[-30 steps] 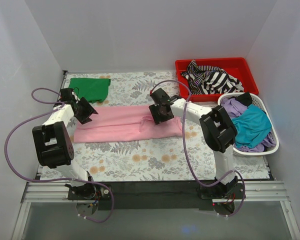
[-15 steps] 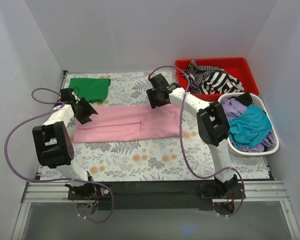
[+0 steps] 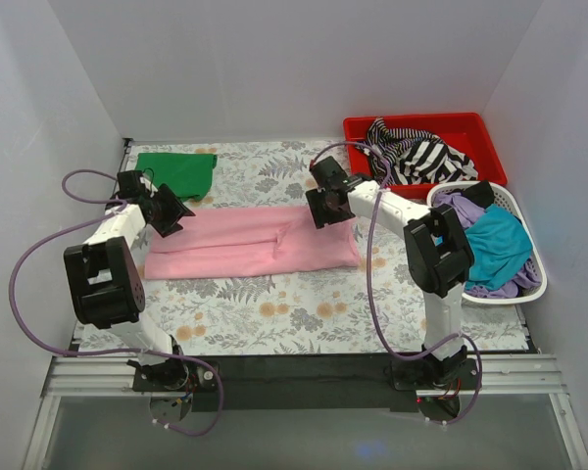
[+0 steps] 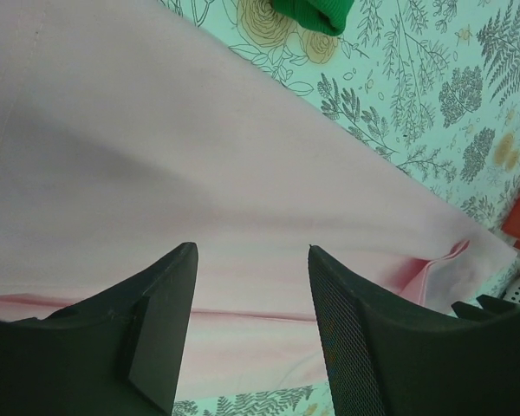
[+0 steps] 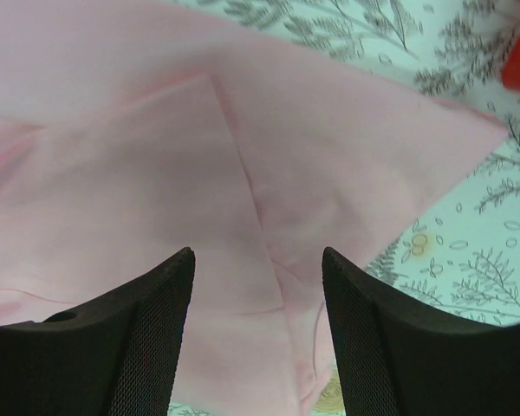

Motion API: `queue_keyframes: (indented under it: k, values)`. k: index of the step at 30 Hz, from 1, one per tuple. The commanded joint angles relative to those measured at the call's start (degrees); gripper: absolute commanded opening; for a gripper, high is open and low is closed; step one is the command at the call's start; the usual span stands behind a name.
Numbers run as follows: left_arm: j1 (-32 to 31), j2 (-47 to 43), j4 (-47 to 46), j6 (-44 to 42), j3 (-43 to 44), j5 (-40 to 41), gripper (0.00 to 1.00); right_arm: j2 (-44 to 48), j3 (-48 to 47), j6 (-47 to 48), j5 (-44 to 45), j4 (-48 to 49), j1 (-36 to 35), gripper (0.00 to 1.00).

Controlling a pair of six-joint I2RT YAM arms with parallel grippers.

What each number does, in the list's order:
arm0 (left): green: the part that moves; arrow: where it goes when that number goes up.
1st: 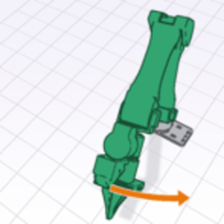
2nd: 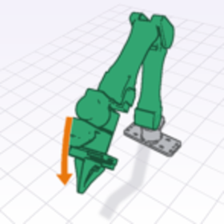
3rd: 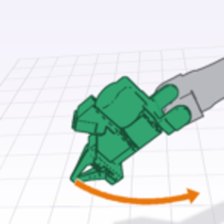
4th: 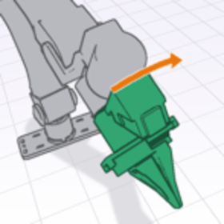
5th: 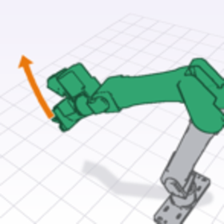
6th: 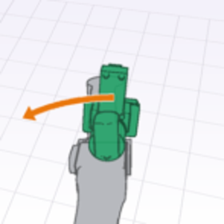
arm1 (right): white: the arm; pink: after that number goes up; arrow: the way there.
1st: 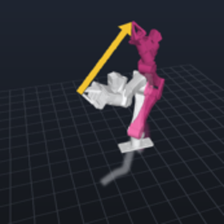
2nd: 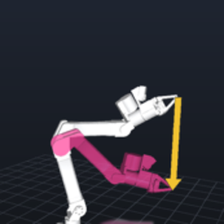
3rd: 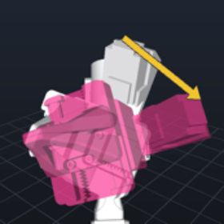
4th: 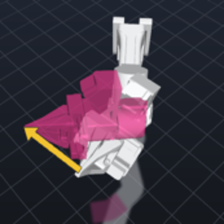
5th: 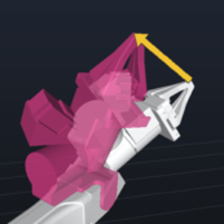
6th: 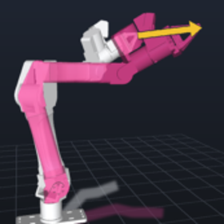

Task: Fold and stack the t-shirts
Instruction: Fold the tshirt

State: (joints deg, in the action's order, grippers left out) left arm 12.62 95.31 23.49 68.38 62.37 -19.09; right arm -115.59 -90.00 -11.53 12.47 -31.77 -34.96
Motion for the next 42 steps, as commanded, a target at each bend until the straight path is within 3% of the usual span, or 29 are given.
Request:
queue_keyframes:
  k: [1, 8, 14, 19, 23, 27, 36, 39, 42]
  values:
    - [0.12, 1.19, -1.69, -0.35, 1.88, 0.54, 0.53, 1.60, 3.68, -1.30, -0.60, 1.18, 1.73, 0.67]
    - [0.12, 4.62, 2.87, -0.35, 0.74, 8.80, 0.50, -3.23, 2.55, -2.09, -5.78, 1.45, 3.14, 0.66]
    - [0.21, 7.79, 12.45, -1.93, 2.50, 15.75, 0.48, -11.22, -8.42, -2.45, -10.61, -1.45, 3.67, 0.64]
    - [0.12, 4.90, 15.71, -2.20, -0.49, 13.83, 0.47, -19.56, -19.50, -2.36, -14.57, -4.52, 4.11, 0.66]
    - [0.12, 0.17, 19.31, -1.94, -3.29, 9.26, 0.46, -27.39, -36.17, -2.10, -19.14, -8.30, 4.90, 0.69]
    - [-0.14, -4.24, 22.30, -2.64, -6.20, 4.42, 0.45, -34.26, -45.95, -2.71, -24.42, -9.98, 6.22, 0.71]
    - [-0.23, -18.55, 27.49, -0.18, -17.44, -8.58, 0.44, -37.52, -47.20, -3.15, -33.65, -1.02, 11.05, 0.73]
    - [-0.23, -23.92, 27.33, -0.53, -18.08, -4.56, 0.46, -34.10, -45.19, -1.84, -32.34, 1.53, 11.58, 0.73]
    - [-0.14, -27.10, 23.91, -0.18, -13.08, -3.06, 0.48, -26.29, -40.18, 0.80, -27.69, 5.65, 11.58, 0.74]
